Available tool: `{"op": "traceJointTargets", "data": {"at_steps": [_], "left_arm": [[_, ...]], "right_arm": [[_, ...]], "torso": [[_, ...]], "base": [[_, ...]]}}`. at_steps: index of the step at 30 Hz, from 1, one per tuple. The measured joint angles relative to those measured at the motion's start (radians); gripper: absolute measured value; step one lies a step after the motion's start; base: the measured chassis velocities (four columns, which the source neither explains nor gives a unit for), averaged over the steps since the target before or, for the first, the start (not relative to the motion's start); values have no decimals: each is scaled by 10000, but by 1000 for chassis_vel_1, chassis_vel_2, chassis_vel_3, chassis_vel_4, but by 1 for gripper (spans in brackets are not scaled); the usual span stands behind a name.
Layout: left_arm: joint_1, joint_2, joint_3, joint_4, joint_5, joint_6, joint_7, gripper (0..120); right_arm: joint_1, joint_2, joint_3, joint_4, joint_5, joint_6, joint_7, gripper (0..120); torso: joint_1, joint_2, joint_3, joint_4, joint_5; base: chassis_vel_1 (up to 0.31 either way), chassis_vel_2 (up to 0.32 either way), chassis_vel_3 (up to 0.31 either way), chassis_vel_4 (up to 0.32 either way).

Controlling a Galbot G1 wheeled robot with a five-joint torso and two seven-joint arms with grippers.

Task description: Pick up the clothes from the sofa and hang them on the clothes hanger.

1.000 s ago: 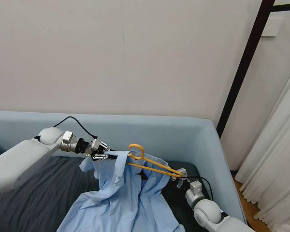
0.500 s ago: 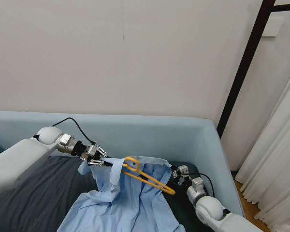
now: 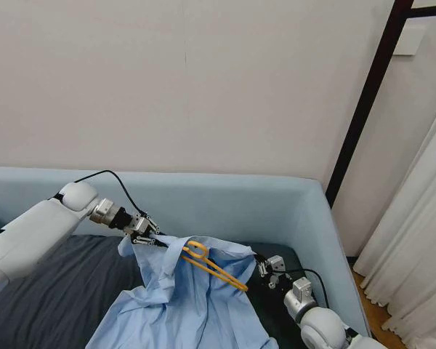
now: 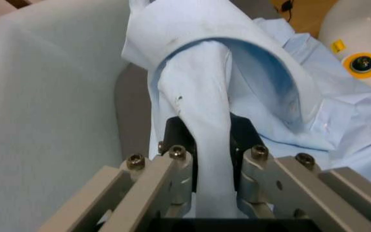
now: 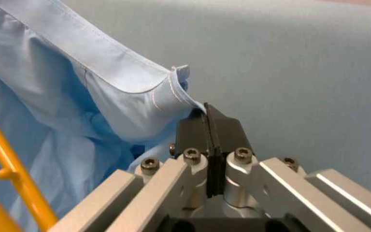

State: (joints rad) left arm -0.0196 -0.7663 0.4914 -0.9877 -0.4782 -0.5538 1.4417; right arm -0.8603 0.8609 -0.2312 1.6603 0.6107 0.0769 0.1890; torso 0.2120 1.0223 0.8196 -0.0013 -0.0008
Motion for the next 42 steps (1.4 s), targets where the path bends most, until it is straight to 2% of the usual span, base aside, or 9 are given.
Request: {"op": "traceJointTargets", "data": {"at_steps": [9, 13, 19, 27, 32, 35, 36, 39, 42], "left_arm": [[-246, -96, -159, 296, 424, 60, -151, 8], [-369, -140, -266, 387, 1009, 106, -432, 8], [-372, -187, -504, 83, 2077, 722, -563, 8], [21, -114, -626, -173, 2500, 1218, -1947, 8], [326, -108, -628, -174, 2483, 1345, -2756, 8], [683, -168, -471, -217, 2102, 1361, -3931, 8], [683, -168, -471, -217, 2102, 1361, -3931, 8], [1030, -167, -247, -589, 978, 1603, -4529, 8], [1194, -147, -192, -861, 472, 1809, -4734, 8]], "right_arm": [[-130, -204, 326, 149, -22, 31, -4, 0], [-197, -205, 458, 258, 45, 30, 30, 0], [-242, -180, 476, 622, 128, -85, 197, 0], [-596, -271, 524, 1429, 198, -170, 344, 0], [-777, -455, 582, 2059, 334, -231, 451, 0], [-802, -662, 594, 2781, 745, -483, 685, 0], [-802, -662, 594, 2781, 745, -483, 685, 0], [-523, -889, 529, 3323, 1374, -850, 983, 0], [-196, -1081, 482, 3488, 1588, -957, 1055, 0]], "torso": [[0, 0, 0, 0, -1], [0, 0, 0, 0, 1], [0, 0, 0, 0, 1], [0, 0, 1, -1, 1], [0, 0, 0, 1, -2], [0, 0, 0, -1, 0], [0, 0, 0, -1, 0], [0, 0, 0, -1, 0], [0, 0, 0, 0, -1]], "base": [[0, 0, 0, 0], [0, 0, 0, 0], [0, 0, 0, 0], [0, 0, 0, 0], [0, 0, 0, 0], [0, 0, 0, 0], [0, 0, 0, 0], [0, 0, 0, 0], [0, 0, 0, 0]]}}
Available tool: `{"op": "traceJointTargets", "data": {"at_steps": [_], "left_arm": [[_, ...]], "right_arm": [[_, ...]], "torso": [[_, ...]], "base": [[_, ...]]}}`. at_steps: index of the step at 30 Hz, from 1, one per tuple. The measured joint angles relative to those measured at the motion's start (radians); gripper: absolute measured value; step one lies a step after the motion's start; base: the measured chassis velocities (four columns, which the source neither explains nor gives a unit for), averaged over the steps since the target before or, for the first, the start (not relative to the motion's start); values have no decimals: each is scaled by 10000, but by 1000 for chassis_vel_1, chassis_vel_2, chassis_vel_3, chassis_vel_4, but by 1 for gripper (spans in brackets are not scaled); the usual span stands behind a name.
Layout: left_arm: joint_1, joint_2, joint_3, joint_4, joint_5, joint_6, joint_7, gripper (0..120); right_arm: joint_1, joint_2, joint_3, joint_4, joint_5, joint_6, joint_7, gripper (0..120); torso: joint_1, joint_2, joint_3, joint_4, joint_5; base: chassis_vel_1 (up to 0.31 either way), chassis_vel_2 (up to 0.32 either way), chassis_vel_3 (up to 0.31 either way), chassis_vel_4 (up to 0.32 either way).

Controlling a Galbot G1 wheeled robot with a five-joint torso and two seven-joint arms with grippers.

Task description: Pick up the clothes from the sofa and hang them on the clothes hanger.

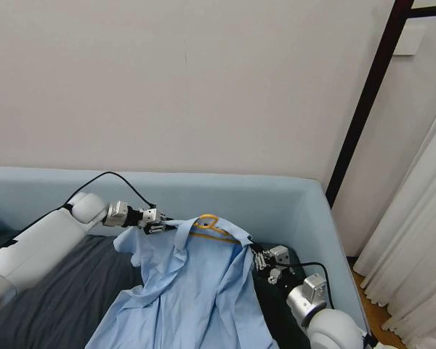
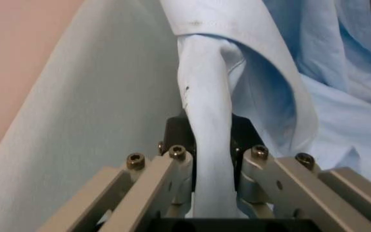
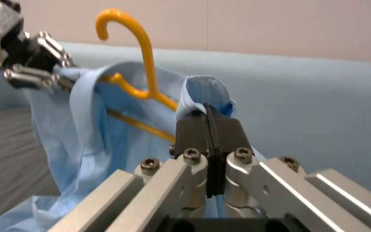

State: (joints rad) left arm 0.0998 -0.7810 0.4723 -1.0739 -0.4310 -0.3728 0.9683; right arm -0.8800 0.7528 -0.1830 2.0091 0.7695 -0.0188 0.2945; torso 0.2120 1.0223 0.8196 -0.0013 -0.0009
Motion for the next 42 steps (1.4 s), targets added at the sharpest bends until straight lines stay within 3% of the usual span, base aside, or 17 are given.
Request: {"op": "traceJointTargets", "data": {"at_steps": [8, 11, 19, 22, 26, 28, 34, 42], "left_arm": [[-137, -41, 158, -363, -1465, 384, -938, 8], [-688, 82, 705, -638, -2332, 468, -1519, 8], [-2451, 279, 1923, -733, -3570, 488, -1345, 8], [-3572, 362, 2788, -816, -4284, 455, -1312, 8], [-4456, 271, 3480, -855, -4647, 455, -1301, 8], [-5087, 66, 3925, -944, -4851, 479, -1352, 8], [-6038, 51, 4400, -1371, -5429, 839, -1386, 8], [-6592, 218, 4602, -1622, -6245, 1247, -1269, 8]], "right_arm": [[777, -607, 20, 703, 284, -289, 138, 0], [962, -795, -3, 1228, 350, -547, 272, 0], [1359, -1278, -23, 1848, 165, -634, 142, 0], [1488, -1671, 87, 2175, 5, -622, 71, 0], [1338, -2135, 559, 2518, -41, -642, 55, 0], [1129, -2652, 1085, 2825, 16, -645, 58, 0], [1170, -3444, 1560, 3315, 203, -721, -23, 0], [525, -3391, 1423, 3556, -250, -730, -11, 0]], "torso": [[0, 0, 0, 1, -1], [0, 0, 0, -2, 1], [-1, 0, 0, 1, 2], [0, 0, 0, -1, 4], [0, 0, 0, 12, 4], [0, 0, 0, -5, 3], [0, 0, 0, -1, 3], [-1, 0, 0, 0, 1]], "base": [[0, 0, 0, 0], [0, 0, 0, 0], [0, 0, 0, 0], [0, 0, 0, 0], [0, 0, 0, 0], [0, 0, 0, 0], [0, 0, 0, 0], [0, 0, 0, 0]]}}
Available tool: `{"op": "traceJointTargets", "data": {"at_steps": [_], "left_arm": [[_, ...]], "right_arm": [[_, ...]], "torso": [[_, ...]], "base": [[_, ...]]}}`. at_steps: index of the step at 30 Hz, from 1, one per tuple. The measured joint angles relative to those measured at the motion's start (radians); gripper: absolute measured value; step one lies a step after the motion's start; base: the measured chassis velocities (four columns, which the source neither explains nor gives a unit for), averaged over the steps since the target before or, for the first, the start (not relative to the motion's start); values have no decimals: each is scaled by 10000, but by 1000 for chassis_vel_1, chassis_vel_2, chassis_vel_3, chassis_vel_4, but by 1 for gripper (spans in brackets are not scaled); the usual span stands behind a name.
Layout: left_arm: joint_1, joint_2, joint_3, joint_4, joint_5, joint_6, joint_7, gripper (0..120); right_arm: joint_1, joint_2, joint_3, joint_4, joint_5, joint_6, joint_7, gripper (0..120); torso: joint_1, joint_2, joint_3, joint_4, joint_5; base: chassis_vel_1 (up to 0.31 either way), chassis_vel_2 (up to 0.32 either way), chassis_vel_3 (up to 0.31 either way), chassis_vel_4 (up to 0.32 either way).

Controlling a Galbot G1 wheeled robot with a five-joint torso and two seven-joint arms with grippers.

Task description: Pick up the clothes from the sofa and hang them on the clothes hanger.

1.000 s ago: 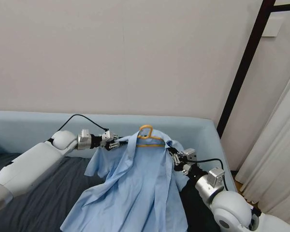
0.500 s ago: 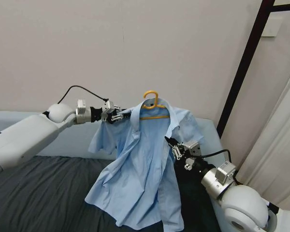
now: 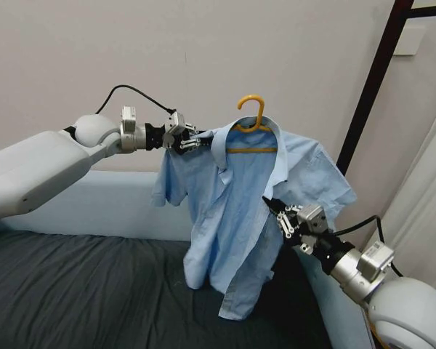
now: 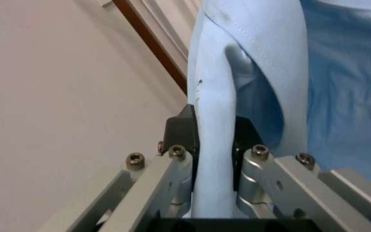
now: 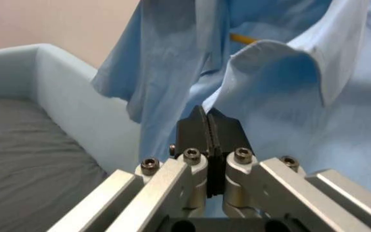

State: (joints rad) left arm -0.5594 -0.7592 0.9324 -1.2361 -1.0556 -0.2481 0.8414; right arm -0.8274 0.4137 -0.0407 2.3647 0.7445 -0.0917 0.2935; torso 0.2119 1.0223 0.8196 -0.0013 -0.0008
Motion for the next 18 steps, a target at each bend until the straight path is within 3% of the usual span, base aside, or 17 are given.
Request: {"op": "traceJointTargets", "data": {"at_steps": [10, 18], "left_arm": [[-207, 355, 119, -358, -1010, 413, 974, 8], [-548, 366, 216, 287, -787, 294, 1235, 8]], "right_arm": [[-110, 9, 98, -66, -26, -314, 88, 0], [-1114, 81, 285, 65, -376, -238, 173, 31]], "torso": [[0, 1, 0, 1, -3], [0, 0, 0, 0, -1]], "base": [[0, 0, 0, 0], [0, 0, 0, 0]]}}
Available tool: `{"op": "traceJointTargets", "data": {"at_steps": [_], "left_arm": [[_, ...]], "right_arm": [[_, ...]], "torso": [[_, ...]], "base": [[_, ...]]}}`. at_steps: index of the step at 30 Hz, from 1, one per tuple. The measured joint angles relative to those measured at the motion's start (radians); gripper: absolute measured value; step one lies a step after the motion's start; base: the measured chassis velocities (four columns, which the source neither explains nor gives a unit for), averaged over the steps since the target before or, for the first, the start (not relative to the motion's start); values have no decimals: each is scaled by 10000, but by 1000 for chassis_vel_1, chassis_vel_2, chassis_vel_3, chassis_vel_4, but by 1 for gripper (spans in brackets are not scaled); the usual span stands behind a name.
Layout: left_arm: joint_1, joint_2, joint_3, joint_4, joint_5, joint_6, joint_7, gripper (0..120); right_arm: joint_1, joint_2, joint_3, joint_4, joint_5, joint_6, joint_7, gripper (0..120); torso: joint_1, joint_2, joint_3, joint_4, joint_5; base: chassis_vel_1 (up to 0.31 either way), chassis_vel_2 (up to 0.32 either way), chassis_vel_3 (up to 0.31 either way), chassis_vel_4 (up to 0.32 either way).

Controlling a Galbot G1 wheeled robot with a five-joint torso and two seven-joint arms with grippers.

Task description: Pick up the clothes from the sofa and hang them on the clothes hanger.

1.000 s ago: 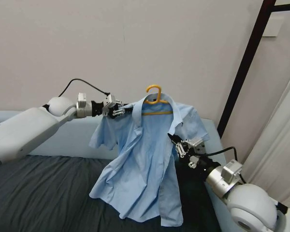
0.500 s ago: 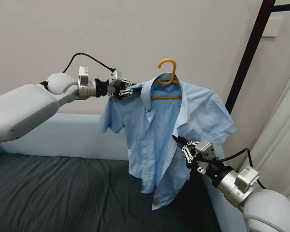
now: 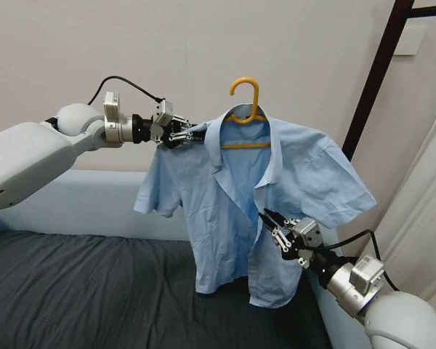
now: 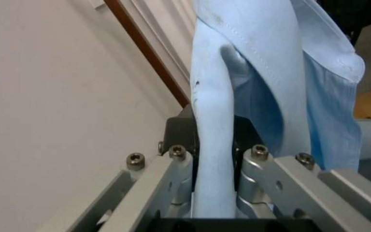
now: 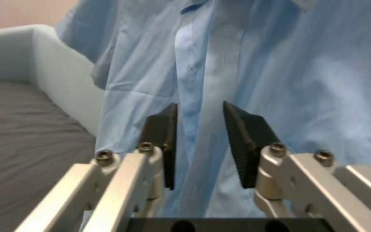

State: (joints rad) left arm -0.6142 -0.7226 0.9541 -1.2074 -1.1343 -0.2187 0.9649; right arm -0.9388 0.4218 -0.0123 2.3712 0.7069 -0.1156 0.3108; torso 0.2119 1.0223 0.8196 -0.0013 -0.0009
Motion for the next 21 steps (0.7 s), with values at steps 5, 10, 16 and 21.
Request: {"op": "traceJointTargets", "data": {"at_steps": [5, 10, 16, 21], "left_arm": [[-109, 72, 36, 253, 68, -197, 165, 8], [-122, 239, -42, 715, 114, -382, 803, 8], [-117, 808, -164, 636, -96, -442, 2266, 8], [114, 1022, -361, 501, -55, -458, 2859, 8]], "right_arm": [[-407, -100, 214, 217, -93, -9, 15, 48], [-422, -623, 685, 563, 457, -381, 275, 68], [35, -1939, 2454, 456, 3067, -726, -1727, 91], [479, -3106, 3780, -201, 3986, -589, -3131, 100]], "torso": [[0, 0, 0, -3, 2], [0, 0, 0, 0, -2], [0, 0, 0, -5, 4], [0, 0, 0, 6, 0]], "base": [[0, 0, 0, 0], [0, 0, 0, 0], [0, 0, 0, 0], [0, 0, 0, 0]]}}
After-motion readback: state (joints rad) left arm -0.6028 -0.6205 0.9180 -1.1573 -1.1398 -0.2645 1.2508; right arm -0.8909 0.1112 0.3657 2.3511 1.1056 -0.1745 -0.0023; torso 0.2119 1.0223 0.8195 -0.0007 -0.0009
